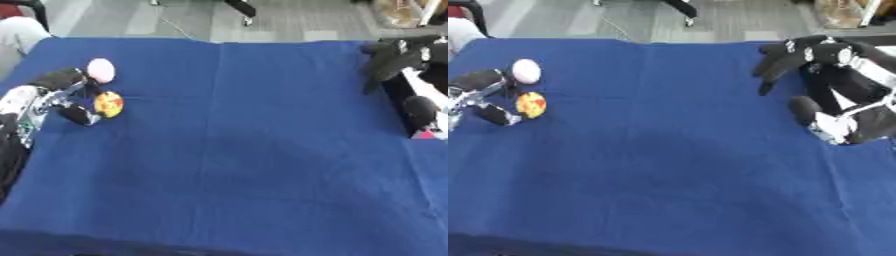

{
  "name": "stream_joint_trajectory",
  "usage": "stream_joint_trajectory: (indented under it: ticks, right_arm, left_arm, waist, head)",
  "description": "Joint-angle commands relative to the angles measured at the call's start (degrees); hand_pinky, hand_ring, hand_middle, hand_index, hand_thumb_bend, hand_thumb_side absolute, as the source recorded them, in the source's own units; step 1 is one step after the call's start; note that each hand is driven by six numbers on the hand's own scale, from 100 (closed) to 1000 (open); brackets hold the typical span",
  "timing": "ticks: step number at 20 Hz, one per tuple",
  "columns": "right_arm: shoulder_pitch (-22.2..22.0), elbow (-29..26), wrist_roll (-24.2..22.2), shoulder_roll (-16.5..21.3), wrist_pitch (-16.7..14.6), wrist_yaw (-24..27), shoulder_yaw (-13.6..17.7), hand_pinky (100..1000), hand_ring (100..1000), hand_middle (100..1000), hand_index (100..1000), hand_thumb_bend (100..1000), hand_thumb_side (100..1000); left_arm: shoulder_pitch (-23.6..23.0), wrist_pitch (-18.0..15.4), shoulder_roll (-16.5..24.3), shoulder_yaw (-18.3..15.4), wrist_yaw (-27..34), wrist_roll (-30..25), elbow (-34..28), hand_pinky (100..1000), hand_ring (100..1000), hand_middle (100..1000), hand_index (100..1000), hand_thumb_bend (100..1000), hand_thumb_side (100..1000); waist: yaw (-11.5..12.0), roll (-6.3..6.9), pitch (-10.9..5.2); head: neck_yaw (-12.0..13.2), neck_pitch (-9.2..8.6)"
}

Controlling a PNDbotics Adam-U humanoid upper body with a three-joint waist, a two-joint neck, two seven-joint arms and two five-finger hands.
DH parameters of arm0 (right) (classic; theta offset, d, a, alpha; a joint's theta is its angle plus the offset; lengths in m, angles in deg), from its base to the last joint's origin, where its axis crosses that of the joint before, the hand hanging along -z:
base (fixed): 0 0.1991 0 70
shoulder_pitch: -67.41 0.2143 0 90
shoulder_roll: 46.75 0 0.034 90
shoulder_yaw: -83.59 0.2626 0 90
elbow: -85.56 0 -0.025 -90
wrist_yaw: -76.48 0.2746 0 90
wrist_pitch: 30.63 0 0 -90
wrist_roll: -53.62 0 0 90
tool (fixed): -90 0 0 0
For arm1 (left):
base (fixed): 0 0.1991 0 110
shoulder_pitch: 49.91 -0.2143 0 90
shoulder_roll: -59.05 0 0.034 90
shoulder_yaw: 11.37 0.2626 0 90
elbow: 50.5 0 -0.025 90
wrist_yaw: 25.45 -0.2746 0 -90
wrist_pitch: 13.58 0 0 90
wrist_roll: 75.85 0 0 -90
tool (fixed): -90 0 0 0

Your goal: Pick up the objects with one hand, pass them to the other hand, and then place them into the box on the other side of the table.

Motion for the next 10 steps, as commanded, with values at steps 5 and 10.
stream_joint_trajectory:
  ticks: [5, 10]
  right_arm:
    - [0.93, -0.88, -9.85, 0.51, -9.1, 0.45, 0.21, 1000, 628, 717, 755, 100, 415]
    - [0.92, -0.82, -10.15, 0.38, -9.01, 0.56, 0.1, 1000, 628, 715, 755, 100, 415]
  left_arm:
    - [0.65, 1.11, 0.53, -0.79, -0.57, 5.64, 0.34, 688, 484, 392, 529, 114, 100]
    - [0.16, 1.33, 0.74, -0.76, 1.76, 9.72, -0.93, 672, 468, 348, 429, 100, 100]
  waist:
    - [-0.02, -0.1, -0.51]
    - [0.01, -0.06, -0.55]
  head:
    - [0.72, -0.95]
    - [0.79, -0.87]
